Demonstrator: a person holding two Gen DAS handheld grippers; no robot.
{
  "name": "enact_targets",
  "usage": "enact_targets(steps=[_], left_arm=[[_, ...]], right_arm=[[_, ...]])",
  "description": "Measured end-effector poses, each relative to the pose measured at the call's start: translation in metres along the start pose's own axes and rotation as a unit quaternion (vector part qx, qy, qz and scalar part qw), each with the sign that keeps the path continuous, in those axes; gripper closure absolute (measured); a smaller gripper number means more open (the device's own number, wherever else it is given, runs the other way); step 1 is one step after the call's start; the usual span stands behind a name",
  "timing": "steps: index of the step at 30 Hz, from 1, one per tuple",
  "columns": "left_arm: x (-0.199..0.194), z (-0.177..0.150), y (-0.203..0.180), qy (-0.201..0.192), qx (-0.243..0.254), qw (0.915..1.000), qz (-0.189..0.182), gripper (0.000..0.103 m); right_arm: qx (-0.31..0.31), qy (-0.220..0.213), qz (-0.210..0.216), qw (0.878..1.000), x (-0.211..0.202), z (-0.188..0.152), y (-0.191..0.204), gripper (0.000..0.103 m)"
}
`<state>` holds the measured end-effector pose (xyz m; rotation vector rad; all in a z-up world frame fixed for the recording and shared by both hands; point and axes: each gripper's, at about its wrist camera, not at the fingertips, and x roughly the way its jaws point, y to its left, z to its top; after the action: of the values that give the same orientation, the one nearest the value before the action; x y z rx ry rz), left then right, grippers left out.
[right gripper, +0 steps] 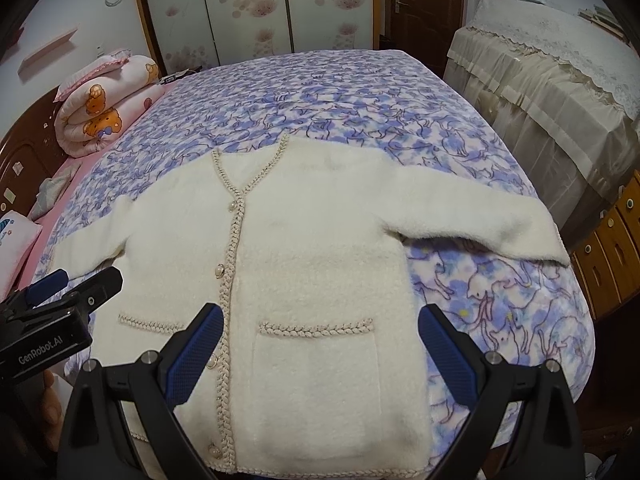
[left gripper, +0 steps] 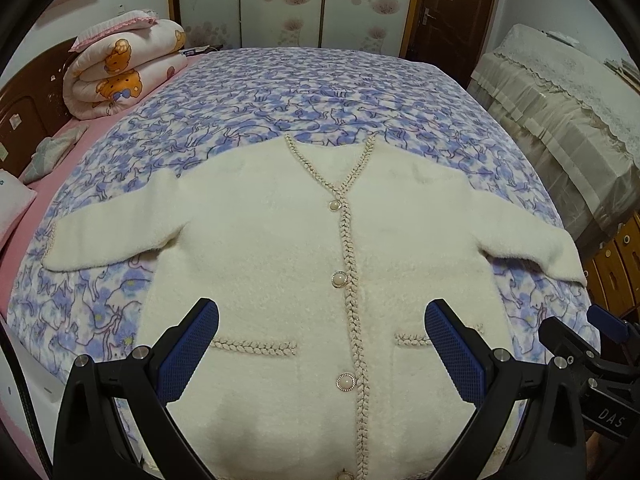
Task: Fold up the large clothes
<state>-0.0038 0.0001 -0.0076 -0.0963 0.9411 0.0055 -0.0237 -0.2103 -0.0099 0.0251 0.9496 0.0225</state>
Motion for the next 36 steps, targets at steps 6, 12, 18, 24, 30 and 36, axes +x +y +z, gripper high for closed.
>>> enact_targets(steps=[6,12,18,24,30,36], left_arm=[[0.000,0.001,-0.001,-0.006,0.001,0.9999,0.008,0.001],[-0.002,0.000,-0.005,-0.016,0.003,0.9997,0.016,0.001],[-0.001,0.000,-0.009,-0.003,0.023,0.9996,0.014,0.001],[-0.004,0.000,-0.011,-0.006,0.028,0.9996,0.007,0.001],[-0.006,-0.001,-0.010,-0.008,0.025,0.9996,-0.006,0.001],[-0.007,-0.003,-0.013,-0.009,0.034,0.9994,-0.004,0.001]], right_arm=[[0.001,0.003,0.002,1.000,0.002,0.000,-0.002,0.005],[0.005,0.005,0.004,1.000,0.004,-0.001,-0.003,0.005],[0.008,0.009,0.006,1.000,0.007,-0.001,-0.007,0.005],[-0.002,0.018,-0.007,1.000,0.011,-0.003,-0.007,0.005],[-0.007,0.020,-0.007,1.000,0.011,-0.005,-0.005,0.005],[-0.009,0.019,-0.010,1.000,0.012,-0.005,-0.006,0.005]])
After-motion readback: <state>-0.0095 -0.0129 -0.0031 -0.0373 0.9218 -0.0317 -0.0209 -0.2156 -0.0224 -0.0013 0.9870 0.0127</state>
